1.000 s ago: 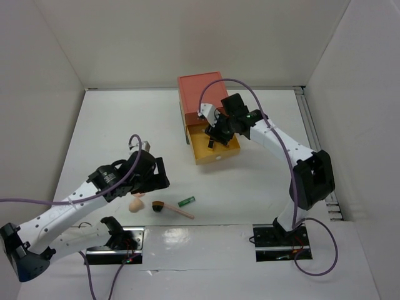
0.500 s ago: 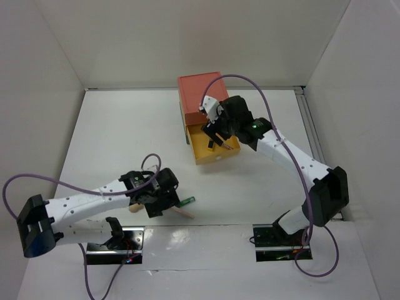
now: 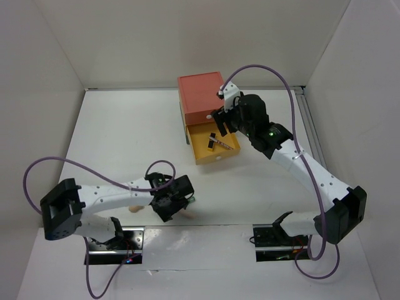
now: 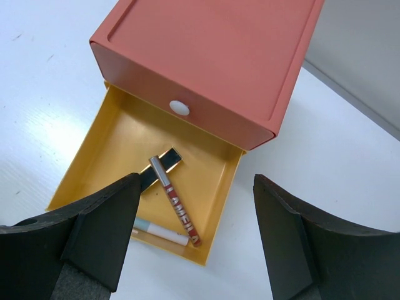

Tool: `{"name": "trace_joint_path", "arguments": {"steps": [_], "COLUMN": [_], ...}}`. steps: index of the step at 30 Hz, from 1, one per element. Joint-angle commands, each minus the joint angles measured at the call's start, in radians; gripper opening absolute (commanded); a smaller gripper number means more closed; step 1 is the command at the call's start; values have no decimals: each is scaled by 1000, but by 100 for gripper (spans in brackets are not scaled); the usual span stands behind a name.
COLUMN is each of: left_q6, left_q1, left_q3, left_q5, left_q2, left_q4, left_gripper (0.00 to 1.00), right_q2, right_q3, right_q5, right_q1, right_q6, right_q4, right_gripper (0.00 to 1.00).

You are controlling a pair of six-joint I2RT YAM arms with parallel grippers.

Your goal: Organize the makeup

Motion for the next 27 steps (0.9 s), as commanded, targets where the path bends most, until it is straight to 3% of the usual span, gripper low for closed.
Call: {"name": "trace_joint_path", "arguments": {"steps": [1, 8, 15, 20, 27], "left_q6": [-47, -86, -133, -121, -121], "left_q1": [-4, -13, -13, -13, -13], "left_q3": [67, 99, 15, 34, 25], "left_q5": [-30, -30, 13, 13, 22], "left_q2": [87, 187, 218, 260, 269], "left_q4": [4, 4, 88, 90, 72], "left_gripper": [71, 70, 59, 59, 39], "right_q2": [-27, -8, 1, 1, -19], "right_q3": [-12, -21, -21, -21, -21], "right_q5": [28, 14, 32, 0, 11], "right_q1": [-6, -6, -6, -6, -6], "right_q6": [29, 29, 29, 29, 29], "right_q4": [50, 50, 60, 69, 69], "right_gripper": [80, 81, 81, 81, 81]}}
